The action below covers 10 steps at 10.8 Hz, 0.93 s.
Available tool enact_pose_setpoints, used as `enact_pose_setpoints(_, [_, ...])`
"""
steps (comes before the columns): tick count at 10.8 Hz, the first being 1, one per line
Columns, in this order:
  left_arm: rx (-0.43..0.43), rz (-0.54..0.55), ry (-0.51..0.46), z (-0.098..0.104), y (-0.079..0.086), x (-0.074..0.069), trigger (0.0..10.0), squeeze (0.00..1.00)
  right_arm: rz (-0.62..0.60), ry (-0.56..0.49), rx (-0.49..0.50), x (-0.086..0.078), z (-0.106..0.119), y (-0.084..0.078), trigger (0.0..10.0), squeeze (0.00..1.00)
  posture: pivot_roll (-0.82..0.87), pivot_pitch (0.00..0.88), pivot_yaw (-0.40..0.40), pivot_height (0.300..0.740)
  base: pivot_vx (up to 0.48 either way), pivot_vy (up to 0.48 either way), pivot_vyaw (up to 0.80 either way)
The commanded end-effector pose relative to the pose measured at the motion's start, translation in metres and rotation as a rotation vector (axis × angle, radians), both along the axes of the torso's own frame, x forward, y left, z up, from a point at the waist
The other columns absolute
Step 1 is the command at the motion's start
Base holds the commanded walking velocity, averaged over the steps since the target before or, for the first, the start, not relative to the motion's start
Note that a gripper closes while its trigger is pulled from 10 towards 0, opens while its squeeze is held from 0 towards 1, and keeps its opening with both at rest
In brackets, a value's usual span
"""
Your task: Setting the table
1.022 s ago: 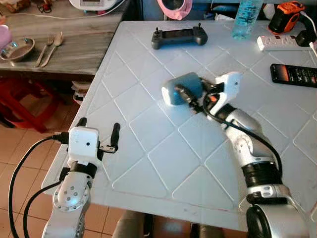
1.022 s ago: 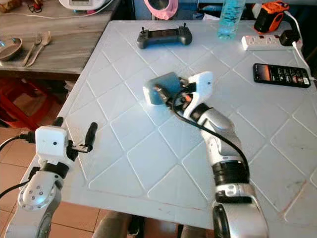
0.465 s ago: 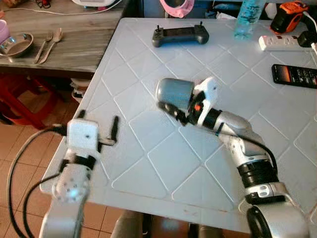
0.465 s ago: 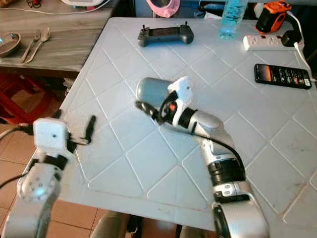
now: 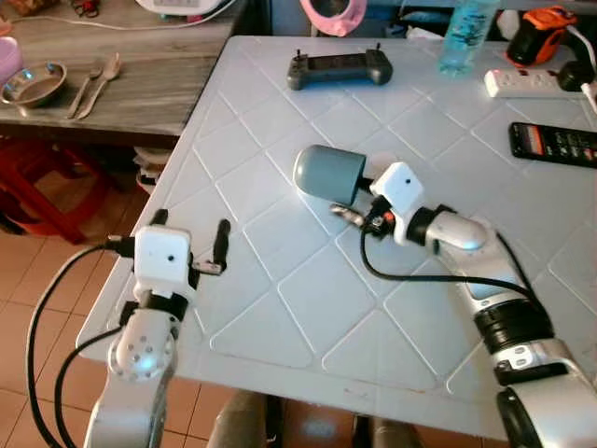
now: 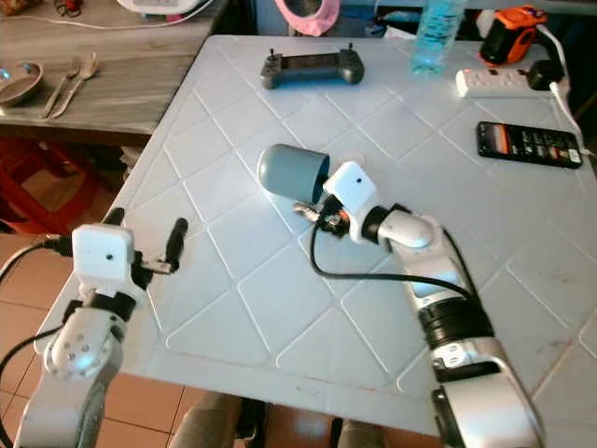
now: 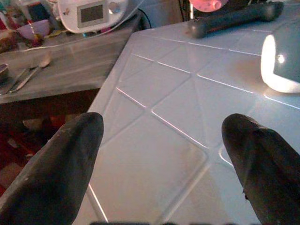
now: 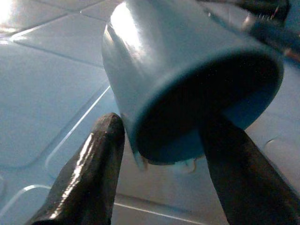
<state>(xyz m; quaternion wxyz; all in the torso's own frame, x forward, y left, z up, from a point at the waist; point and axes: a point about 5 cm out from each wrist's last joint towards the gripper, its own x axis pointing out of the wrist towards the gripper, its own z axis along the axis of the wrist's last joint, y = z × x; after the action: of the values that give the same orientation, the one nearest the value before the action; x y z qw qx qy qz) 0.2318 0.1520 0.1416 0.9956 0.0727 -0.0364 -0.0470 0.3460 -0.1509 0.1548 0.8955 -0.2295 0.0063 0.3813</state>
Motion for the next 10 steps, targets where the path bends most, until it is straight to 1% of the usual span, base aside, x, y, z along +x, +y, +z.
enact_pose_setpoints(1, [0.003, 0.007, 0.017, -0.005, 0.001, -0.003, 10.0, 0.00, 0.025, -0.053, -0.050, 0.000, 0.003, 0.003, 0.0, 0.00, 0.13, 0.144, 0.059, 0.740, 0.000, 0.000, 0.00])
enact_pose_setpoints(3, [-0.004, 0.012, 0.018, -0.006, -0.001, -0.001, 10.0, 0.00, 0.027, -0.099, -0.097, 0.002, 0.003, 0.001, 0.0, 0.00, 0.12, 0.148, 0.054, 0.740, 0.000, 0.000, 0.00])
enact_pose_setpoints(4, [-0.004, 0.018, 0.014, -0.005, 0.001, 0.000, 10.0, 0.00, 0.034, -0.134, -0.090, 0.002, 0.006, 0.000, 0.0, 0.00, 0.13, 0.157, 0.051, 0.740, 0.000, 0.000, 0.00])
enact_pose_setpoints(6, [-0.005, 0.023, 0.024, -0.007, 0.001, -0.003, 10.0, 0.00, 0.099, -0.212, -0.207, 0.001, 0.008, 0.002, 0.0, 0.00, 0.12, 0.160, 0.048, 0.740, 0.000, 0.000, 0.00])
enact_pose_setpoints(7, [-0.010, 0.021, 0.026, -0.007, -0.002, -0.001, 10.0, 0.00, 0.124, -0.312, -0.312, 0.005, 0.023, -0.001, 0.0, 0.00, 0.12, 0.158, 0.046, 0.740, 0.000, 0.000, 0.00])
enact_pose_setpoints(8, [-0.012, 0.016, 0.026, -0.008, -0.003, 0.001, 10.0, 0.00, 0.163, -0.355, -0.376, 0.008, 0.032, 0.001, 0.0, 0.00, 0.11, 0.155, 0.048, 0.740, 0.000, 0.000, 0.00])
enact_pose_setpoints(9, [-0.011, 0.010, 0.025, -0.008, -0.004, 0.003, 10.0, 0.00, 0.180, -0.383, -0.391, 0.014, 0.044, 0.006, 0.0, 0.00, 0.10, 0.149, 0.045, 0.740, 0.000, 0.000, 0.00])
enact_pose_setpoints(10, [-0.011, 0.012, 0.020, -0.008, -0.005, 0.006, 10.0, 0.00, 0.190, -0.404, -0.406, 0.016, 0.048, 0.007, 0.0, 0.00, 0.10, 0.140, 0.037, 0.740, 0.000, 0.000, 0.00])
